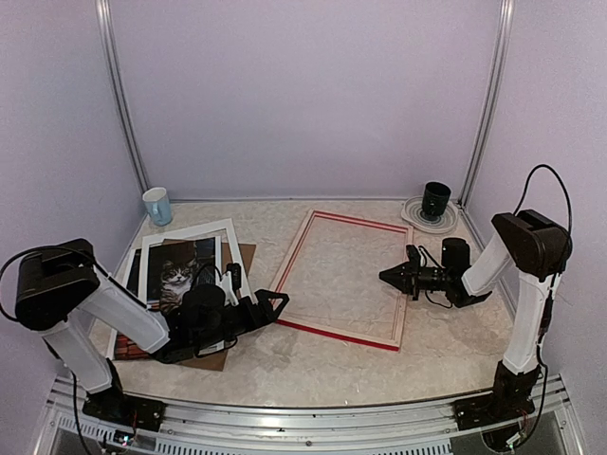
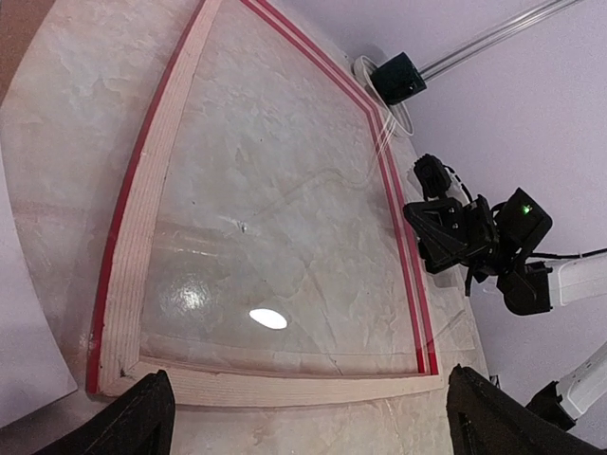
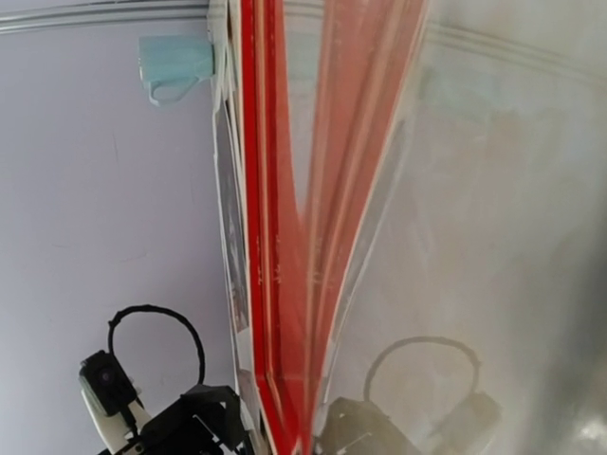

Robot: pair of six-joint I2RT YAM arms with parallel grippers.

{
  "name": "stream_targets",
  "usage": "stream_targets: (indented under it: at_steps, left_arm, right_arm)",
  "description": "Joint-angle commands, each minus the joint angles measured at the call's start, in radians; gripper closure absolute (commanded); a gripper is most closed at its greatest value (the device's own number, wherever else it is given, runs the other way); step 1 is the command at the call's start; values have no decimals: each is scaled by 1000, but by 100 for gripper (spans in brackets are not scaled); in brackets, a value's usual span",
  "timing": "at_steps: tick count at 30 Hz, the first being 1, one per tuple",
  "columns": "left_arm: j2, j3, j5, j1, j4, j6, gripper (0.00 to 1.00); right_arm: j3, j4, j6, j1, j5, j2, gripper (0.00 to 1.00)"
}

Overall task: Put the photo into the frame
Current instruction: Adjust the glass panel to frame the body.

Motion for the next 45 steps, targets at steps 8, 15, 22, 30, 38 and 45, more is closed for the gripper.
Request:
stream_targets:
  at_steps: [8, 15, 22, 30, 38, 45]
  left_arm:
    - [24, 23, 12, -14, 29, -8, 1]
    - [30, 24, 8, -18, 30, -11, 1]
    - [42, 25, 8, -22, 34, -15, 1]
    - [47, 25, 0, -27, 37, -20, 1]
    - [64, 23, 0, -36, 53, -30, 1]
    - [53, 11, -18, -36, 54, -29, 1]
  right_arm:
    - [-9, -55, -43, 22, -38, -29, 100]
    - [-9, -66, -51, 22, -49, -18, 100]
    - [-8, -94, -64, 27, -56, -37, 100]
    - [-14, -65, -32, 27, -74, -51, 100]
    - [-40, 266, 191, 27, -115, 31, 100]
    - [-25, 230, 178, 27, -86, 46, 100]
